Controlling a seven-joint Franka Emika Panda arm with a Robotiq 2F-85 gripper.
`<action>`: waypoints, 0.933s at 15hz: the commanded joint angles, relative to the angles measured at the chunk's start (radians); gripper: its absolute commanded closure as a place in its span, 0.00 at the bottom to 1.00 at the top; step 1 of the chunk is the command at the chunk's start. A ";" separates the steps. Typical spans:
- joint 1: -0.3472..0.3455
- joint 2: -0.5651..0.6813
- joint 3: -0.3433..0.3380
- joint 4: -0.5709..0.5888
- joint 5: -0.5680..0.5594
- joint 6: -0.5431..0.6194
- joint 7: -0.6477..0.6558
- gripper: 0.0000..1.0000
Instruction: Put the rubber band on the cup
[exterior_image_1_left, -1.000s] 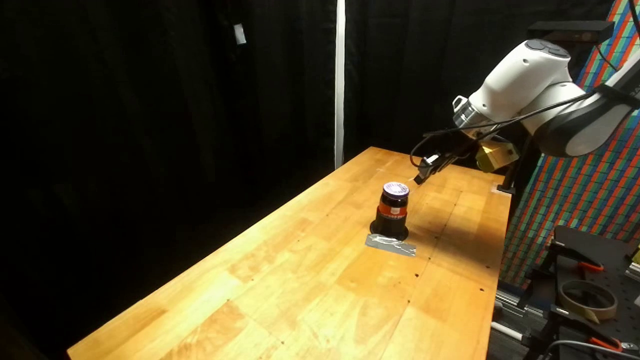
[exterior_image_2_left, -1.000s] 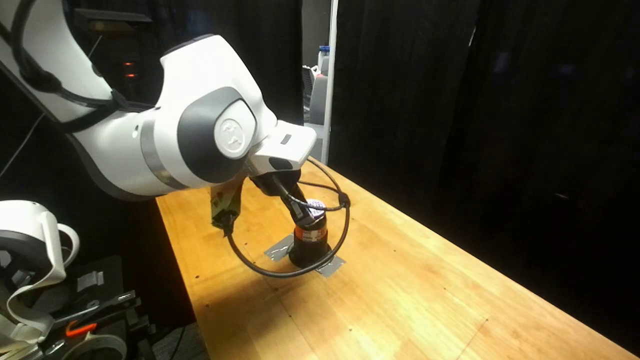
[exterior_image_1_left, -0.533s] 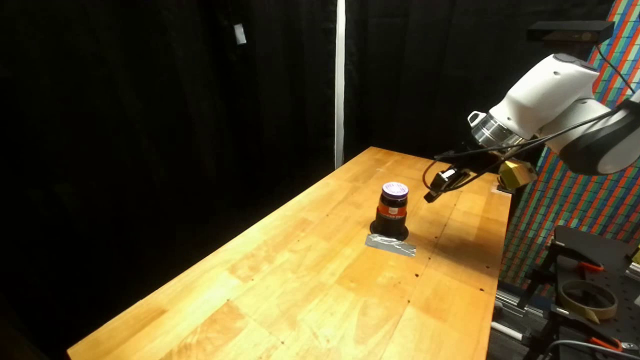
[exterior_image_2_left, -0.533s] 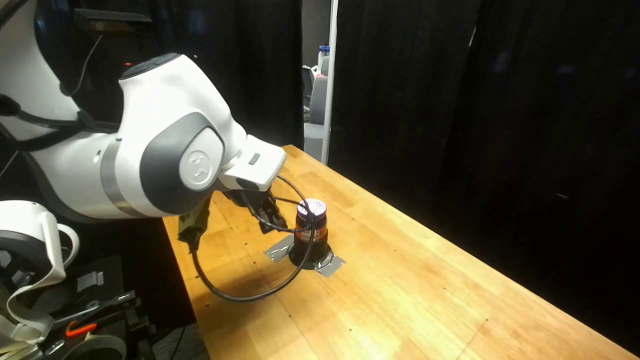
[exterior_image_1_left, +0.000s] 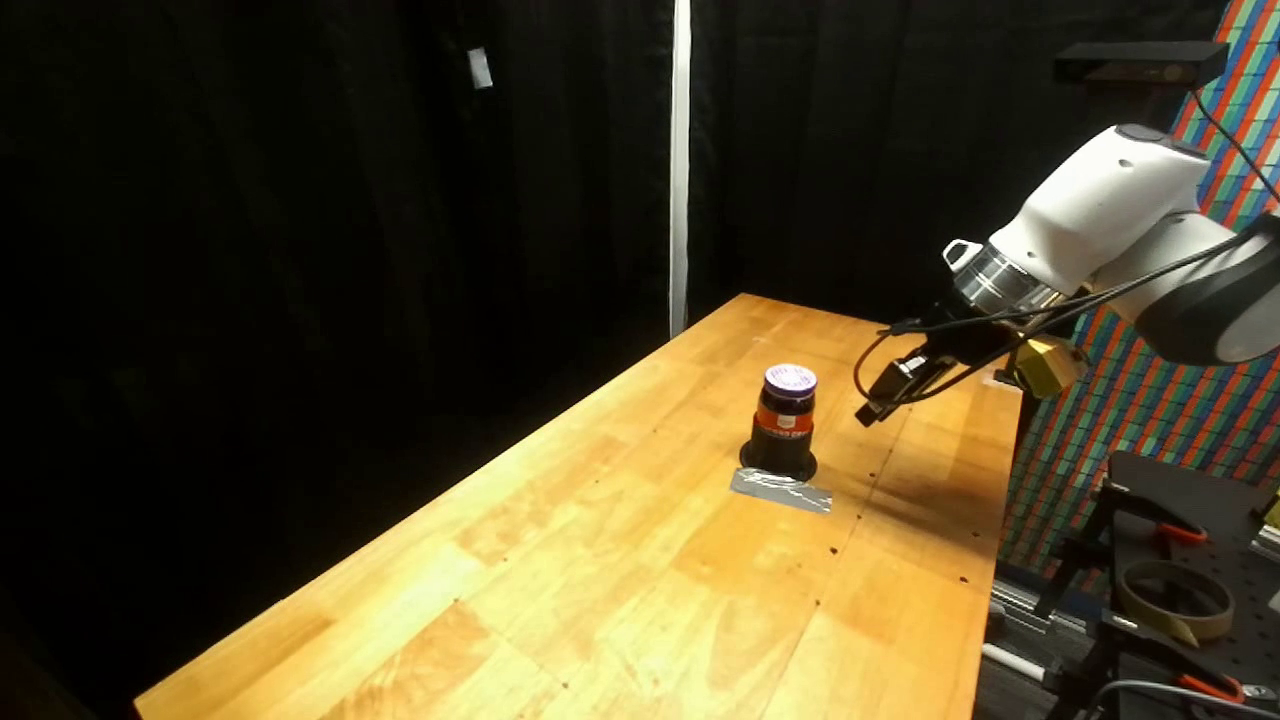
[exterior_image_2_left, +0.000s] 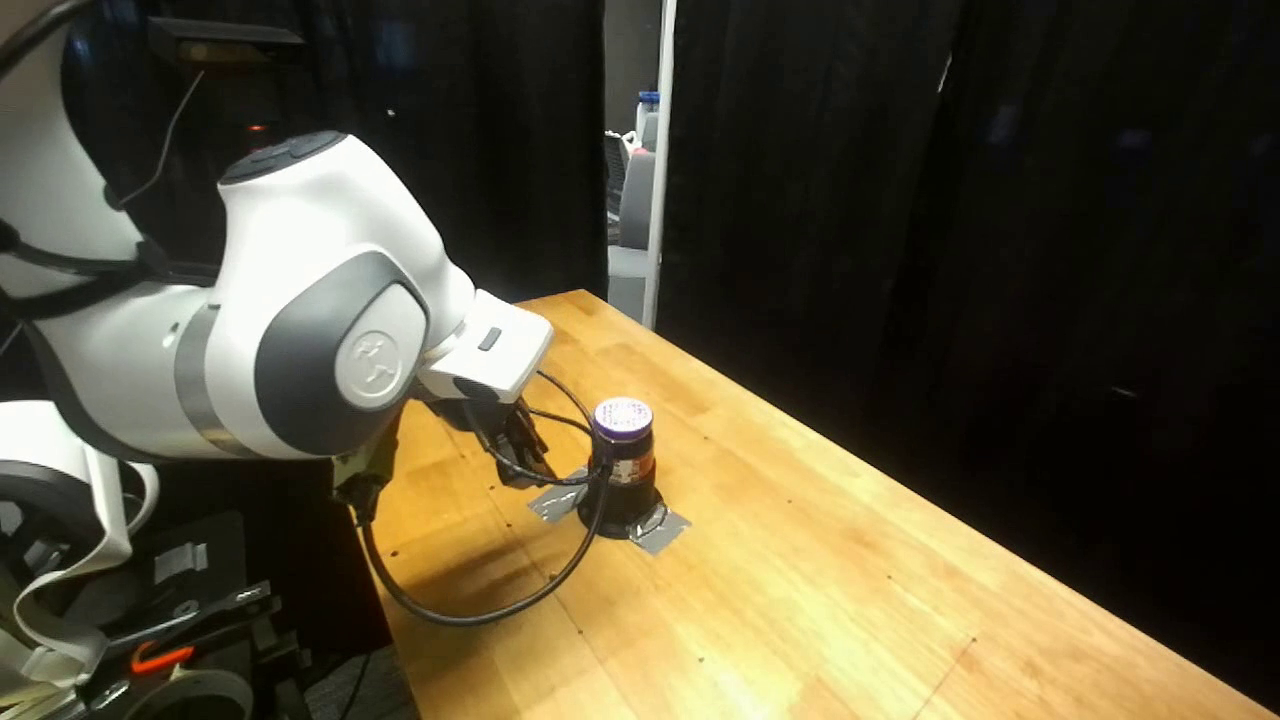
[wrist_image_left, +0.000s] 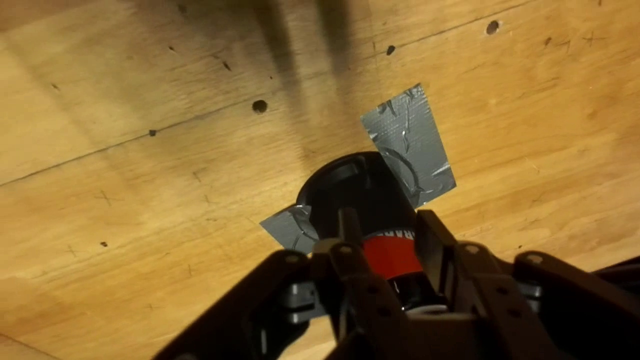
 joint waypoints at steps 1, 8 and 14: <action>0.009 -0.091 0.046 0.002 -0.088 -0.171 0.072 0.31; 0.068 -0.191 0.289 0.011 0.358 -0.422 -0.232 0.00; 0.148 -0.326 0.352 0.204 0.782 -0.838 -0.533 0.00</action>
